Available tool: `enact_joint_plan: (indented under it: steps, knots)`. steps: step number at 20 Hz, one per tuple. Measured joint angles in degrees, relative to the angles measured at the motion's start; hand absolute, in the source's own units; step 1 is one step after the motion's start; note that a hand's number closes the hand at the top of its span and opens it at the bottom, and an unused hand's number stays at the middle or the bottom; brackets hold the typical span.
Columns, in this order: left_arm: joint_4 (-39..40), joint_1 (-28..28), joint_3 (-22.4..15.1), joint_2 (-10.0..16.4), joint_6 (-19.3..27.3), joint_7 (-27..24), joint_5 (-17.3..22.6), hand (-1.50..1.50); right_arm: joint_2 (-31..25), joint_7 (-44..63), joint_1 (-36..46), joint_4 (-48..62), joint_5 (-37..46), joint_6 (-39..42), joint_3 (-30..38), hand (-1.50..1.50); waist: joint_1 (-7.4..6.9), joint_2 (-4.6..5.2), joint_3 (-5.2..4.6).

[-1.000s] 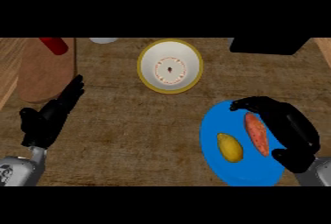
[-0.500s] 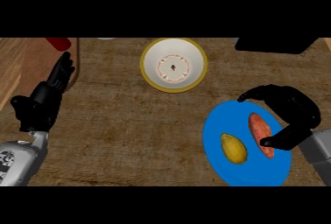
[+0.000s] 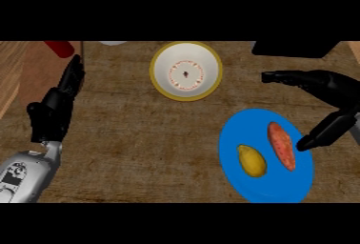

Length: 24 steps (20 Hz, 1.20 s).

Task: Pick the lemon from the plate and place it in the bowl

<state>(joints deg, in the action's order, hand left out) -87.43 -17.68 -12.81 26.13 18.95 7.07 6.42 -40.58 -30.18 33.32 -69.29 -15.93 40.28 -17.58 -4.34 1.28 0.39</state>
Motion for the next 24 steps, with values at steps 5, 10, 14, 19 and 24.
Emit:
enact_joint_plan:
  steps: [5,10,14,19,24]
  knots:
    - [0.3,0.8,-0.5,-0.9,0.9,-0.4,-1.2,0.0,-2.2,-3.1,4.6,-2.1,11.1,-3.0,-5.9,-1.5,0.43,-0.23,-0.15]
    - [0.0,0.3,-0.4,-1.3,1.3,0.6,-1.9,0.0,-2.3,-6.2,8.5,-2.2,19.9,-5.8,-13.1,-1.5,0.89,-0.4,-0.24]
    - [0.1,1.4,0.2,-1.0,1.0,0.1,-2.1,0.0,-1.4,-8.7,9.7,-2.1,24.9,-8.0,-19.0,-1.5,1.52,-0.59,-0.31]
    - [-0.6,2.7,1.1,-1.1,0.9,0.2,-2.2,0.0,-0.7,-12.0,10.3,-1.0,31.2,-11.7,-25.5,-1.5,2.23,-0.83,-0.34]
    - [-2.0,3.8,2.2,-0.8,0.3,1.1,-2.4,0.0,0.6,-12.4,11.4,1.0,37.9,-14.0,-30.6,-1.5,2.85,-1.03,-0.36]
